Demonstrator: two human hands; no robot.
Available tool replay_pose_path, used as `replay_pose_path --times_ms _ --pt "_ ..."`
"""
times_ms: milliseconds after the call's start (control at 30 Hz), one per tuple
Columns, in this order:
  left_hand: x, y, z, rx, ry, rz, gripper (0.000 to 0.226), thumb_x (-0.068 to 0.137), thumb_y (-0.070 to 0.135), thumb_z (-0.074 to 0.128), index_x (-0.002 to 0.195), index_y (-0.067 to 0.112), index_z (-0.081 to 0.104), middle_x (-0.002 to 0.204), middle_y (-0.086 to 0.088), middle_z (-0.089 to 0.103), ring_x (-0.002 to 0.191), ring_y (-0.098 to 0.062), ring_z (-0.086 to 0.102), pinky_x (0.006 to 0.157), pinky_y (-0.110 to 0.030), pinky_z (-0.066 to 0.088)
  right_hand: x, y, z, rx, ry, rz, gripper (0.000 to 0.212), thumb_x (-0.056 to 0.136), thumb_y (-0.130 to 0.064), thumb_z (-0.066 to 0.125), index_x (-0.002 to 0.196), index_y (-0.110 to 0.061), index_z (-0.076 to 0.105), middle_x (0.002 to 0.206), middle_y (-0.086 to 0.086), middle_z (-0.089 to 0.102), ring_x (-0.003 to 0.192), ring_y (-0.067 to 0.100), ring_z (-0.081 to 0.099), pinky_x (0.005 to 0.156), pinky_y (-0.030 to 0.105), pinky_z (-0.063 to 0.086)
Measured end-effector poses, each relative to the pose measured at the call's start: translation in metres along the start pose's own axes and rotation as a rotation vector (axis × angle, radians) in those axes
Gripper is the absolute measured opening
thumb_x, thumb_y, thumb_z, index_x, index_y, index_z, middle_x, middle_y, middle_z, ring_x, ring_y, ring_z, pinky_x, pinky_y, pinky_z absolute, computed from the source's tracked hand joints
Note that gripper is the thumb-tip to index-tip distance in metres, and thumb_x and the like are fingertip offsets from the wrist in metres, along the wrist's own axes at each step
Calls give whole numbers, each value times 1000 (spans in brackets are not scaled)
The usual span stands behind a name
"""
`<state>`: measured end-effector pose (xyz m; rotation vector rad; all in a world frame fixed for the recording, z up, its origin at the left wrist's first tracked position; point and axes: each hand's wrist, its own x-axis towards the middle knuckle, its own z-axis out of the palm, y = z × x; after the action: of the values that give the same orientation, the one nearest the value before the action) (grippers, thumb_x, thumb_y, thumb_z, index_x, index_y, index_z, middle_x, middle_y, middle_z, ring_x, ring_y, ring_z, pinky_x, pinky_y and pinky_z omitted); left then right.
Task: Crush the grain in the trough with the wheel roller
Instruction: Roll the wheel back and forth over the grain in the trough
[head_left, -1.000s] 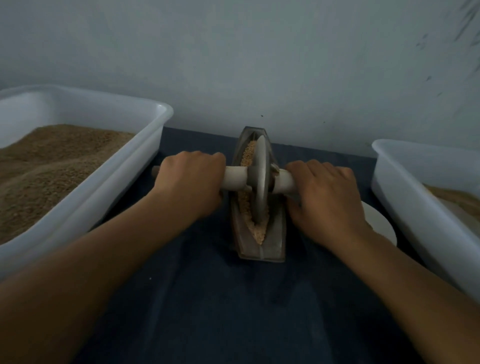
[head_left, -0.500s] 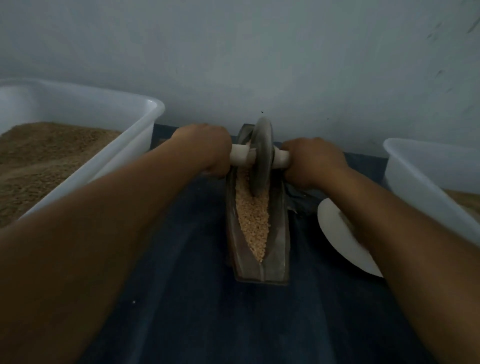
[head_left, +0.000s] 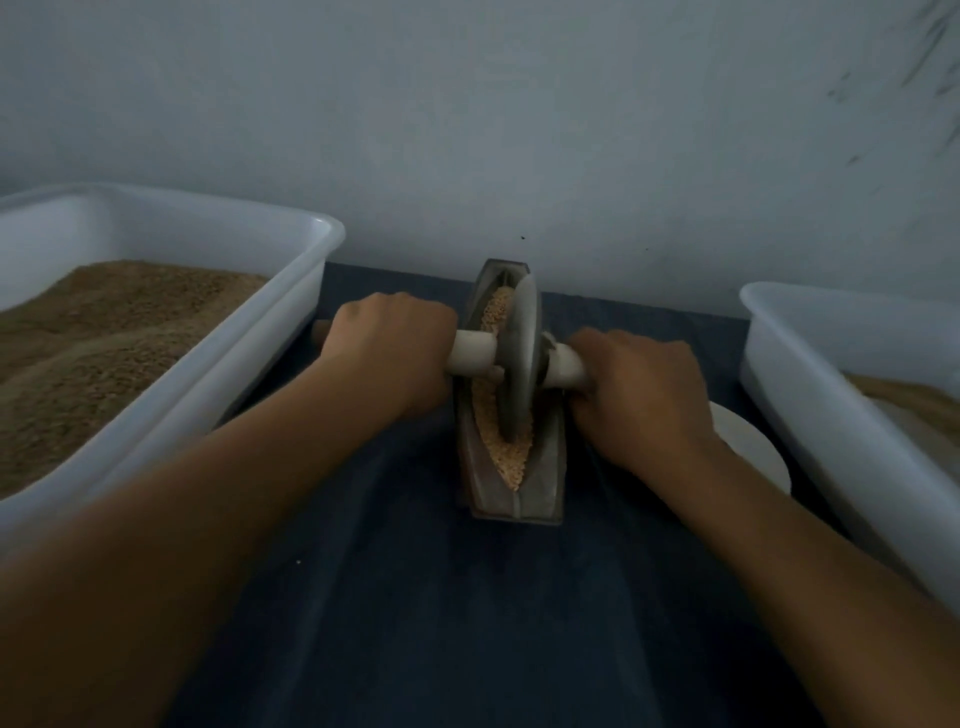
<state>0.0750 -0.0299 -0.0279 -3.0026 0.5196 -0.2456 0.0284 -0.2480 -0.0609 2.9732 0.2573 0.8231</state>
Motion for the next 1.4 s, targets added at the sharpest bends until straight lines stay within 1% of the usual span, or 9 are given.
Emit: replay_pose_path --times_ms 167,300,433,533,800,1000,1167,1267,1400 --pt "-34 -5 -2 -8 62 34 35 84 44 65 98 27 37 75 7 40 71 -18 46 63 -35 41 -21 -10 -21 -12 56 -42 22 82 -33 65 102 -24 63 86 -2 62 77 23 57 68 35 34" --pt "-41 -7 3 -20 118 70 41 81 46 66 97 28 33 85 6 53 71 -17 52 61 -34 45 -28 -12 -22 -4 84 -33 23 82 -31 67 103 -23 62 87 -3 61 78 22 56 70 36 33" --pt "-30 0 17 -25 264 88 54 78 41 71 119 26 39 114 -6 51 100 -24 53 83 -39 45 -22 -5 -6 8 72 -13 21 81 -29 69 98 -21 59 81 -2 58 69 23 53 66 33 25" --pt "-16 9 27 143 361 84 47 81 31 65 118 20 39 110 -9 49 97 -26 51 90 -40 41 -6 3 10 13 30 15 18 83 -30 66 96 -21 56 79 0 58 67 26 54 61 33 26" --pt "37 -10 18 -6 68 30 50 79 30 74 111 19 38 106 -8 58 93 -27 58 78 -42 44 65 19 30 -96 -65 17 21 80 -36 65 98 -27 60 93 2 66 84 30 62 60 31 28" --pt "59 -3 18 24 181 6 33 83 21 68 102 19 41 99 -10 64 89 -31 62 69 -37 35 83 29 40 -36 -266 120 27 78 -42 66 103 -31 62 105 1 67 91 27 63 61 29 35" --pt "50 -5 21 2 180 39 38 81 24 69 98 20 36 103 -10 62 93 -32 60 73 -38 33 71 25 36 -16 -200 112 20 77 -38 66 96 -32 62 96 -1 67 83 25 62 58 27 31" --pt "34 -6 23 -3 191 51 42 80 30 71 107 18 42 106 -9 60 96 -30 58 76 -40 35 57 19 29 -17 -146 69 14 77 -35 66 89 -31 59 88 -2 66 79 25 61 55 28 27" --pt "8 -4 22 8 199 85 50 75 40 74 107 20 41 104 -4 57 95 -25 57 80 -40 41 29 8 14 -30 -61 15 19 79 -36 66 91 -29 54 85 -1 64 78 29 61 62 33 25"
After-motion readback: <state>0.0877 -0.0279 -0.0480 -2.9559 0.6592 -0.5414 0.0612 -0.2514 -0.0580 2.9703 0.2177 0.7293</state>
